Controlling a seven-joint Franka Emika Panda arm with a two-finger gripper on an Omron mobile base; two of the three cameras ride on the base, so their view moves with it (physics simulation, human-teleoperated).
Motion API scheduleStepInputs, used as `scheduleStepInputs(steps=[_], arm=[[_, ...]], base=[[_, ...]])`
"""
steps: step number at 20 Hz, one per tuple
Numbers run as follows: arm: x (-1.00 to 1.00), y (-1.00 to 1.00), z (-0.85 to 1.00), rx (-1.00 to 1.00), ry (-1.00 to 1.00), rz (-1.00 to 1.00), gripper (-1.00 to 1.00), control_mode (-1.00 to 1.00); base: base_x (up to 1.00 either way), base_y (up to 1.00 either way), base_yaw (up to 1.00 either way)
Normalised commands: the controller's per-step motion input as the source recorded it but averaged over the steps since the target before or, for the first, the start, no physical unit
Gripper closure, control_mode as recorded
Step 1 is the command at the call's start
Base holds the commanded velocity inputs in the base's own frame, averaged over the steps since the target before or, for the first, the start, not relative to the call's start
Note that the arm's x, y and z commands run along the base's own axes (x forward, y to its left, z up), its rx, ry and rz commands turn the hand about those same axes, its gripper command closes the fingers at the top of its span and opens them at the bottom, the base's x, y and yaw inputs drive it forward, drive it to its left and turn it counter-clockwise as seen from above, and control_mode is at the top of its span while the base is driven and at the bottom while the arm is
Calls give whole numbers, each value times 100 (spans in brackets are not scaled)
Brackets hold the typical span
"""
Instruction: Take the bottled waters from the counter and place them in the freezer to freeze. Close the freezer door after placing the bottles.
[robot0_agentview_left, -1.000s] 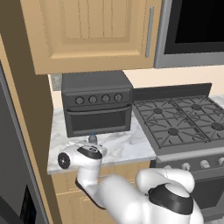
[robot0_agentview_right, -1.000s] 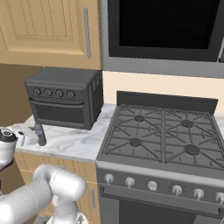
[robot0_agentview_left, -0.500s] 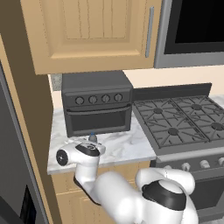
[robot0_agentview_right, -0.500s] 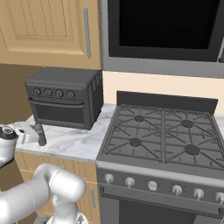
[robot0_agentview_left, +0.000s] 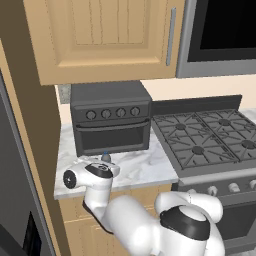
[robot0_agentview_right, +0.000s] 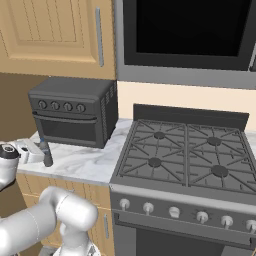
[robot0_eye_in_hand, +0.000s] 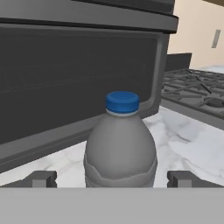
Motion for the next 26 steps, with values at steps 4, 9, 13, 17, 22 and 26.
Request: scheduleStepInputs(steps=[4,9,13,17,22,26], arm=[[0,0,0,0,0,0,-100,-100],[2,0,0,0,0,0,-100,-100],[1,-2,0,0,1,0,-100,-100],[3,-6,0,0,1,0,-100,-100],[1,-2,0,0,0,0,-100,-100],[0,0,0,0,0,0,-100,-100]], base=[[0,0,0],[0,0,0],[0,0,0],[0,0,0],[0,0,0],[0,0,0]])
